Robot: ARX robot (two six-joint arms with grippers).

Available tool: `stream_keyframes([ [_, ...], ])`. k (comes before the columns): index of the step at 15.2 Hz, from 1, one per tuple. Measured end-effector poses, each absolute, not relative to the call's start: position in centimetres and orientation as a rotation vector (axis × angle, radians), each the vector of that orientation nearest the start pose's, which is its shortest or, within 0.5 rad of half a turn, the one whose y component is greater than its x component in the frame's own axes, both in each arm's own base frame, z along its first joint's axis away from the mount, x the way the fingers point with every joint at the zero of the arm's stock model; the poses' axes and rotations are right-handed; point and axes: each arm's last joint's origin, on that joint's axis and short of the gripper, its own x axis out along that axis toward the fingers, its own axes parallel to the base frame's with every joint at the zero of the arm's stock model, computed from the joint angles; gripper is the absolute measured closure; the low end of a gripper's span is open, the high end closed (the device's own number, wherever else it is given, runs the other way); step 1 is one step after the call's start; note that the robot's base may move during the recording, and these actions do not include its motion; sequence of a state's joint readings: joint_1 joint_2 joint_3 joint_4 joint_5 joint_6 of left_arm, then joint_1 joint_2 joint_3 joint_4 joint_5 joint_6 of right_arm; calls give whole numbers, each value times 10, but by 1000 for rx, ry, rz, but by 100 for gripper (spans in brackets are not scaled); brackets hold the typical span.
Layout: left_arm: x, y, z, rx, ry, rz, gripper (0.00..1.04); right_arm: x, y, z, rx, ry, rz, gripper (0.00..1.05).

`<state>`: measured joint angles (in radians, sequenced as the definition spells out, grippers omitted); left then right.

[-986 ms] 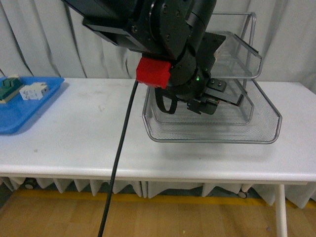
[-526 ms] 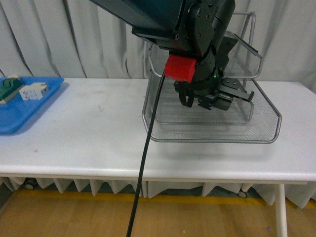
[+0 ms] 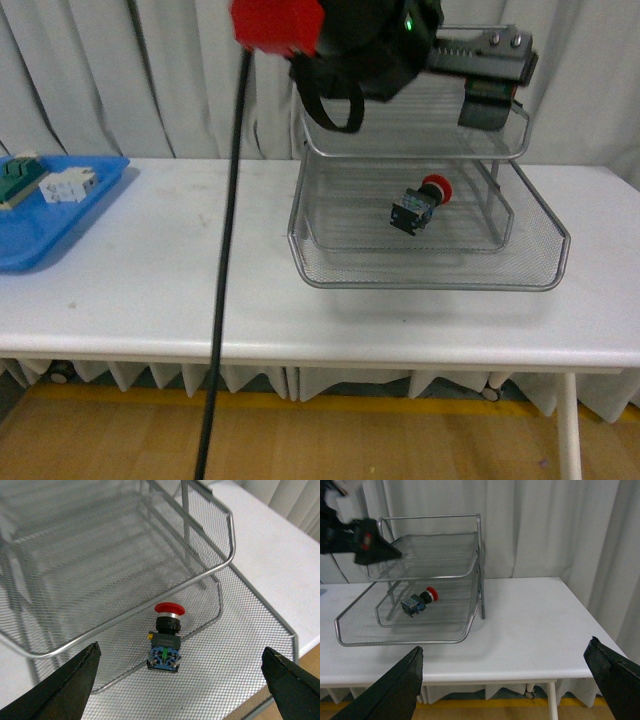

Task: Place button on rack with both arms

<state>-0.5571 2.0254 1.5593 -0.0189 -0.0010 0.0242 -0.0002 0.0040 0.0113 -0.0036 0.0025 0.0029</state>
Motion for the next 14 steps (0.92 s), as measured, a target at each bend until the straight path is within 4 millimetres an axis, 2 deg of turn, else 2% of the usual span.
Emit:
stream_keyframes([
  [2, 350, -203, 274, 133, 315, -466, 7, 97, 0, 167, 3, -3, -3, 6],
  [6, 276, -117, 302, 95, 202, -280, 7, 97, 0, 167, 3, -3, -3, 6],
  [7, 256, -90, 306, 47, 60, -118, 16, 97, 0, 167, 3, -3, -2, 6],
  [8, 238, -70, 300, 20, -6, -38, 27, 97, 0, 167, 3, -3, -2, 6],
  [9, 213, -44, 282, 8, -21, 2, 41, 97, 0, 167, 3, -3, -3, 6],
  [10, 196, -29, 264, 2, -23, 28, 54, 97, 0, 167, 3, -3, -2, 6],
  [12, 184, -24, 243, 5, -4, 7, 72, 97, 0, 167, 3, -4, -2, 6],
  [13, 178, -21, 230, 7, 14, -5, 85, 97, 0, 167, 3, -3, -2, 6],
  [14, 174, -19, 225, 7, 14, -5, 92, 97, 0, 167, 3, -3, -2, 6],
])
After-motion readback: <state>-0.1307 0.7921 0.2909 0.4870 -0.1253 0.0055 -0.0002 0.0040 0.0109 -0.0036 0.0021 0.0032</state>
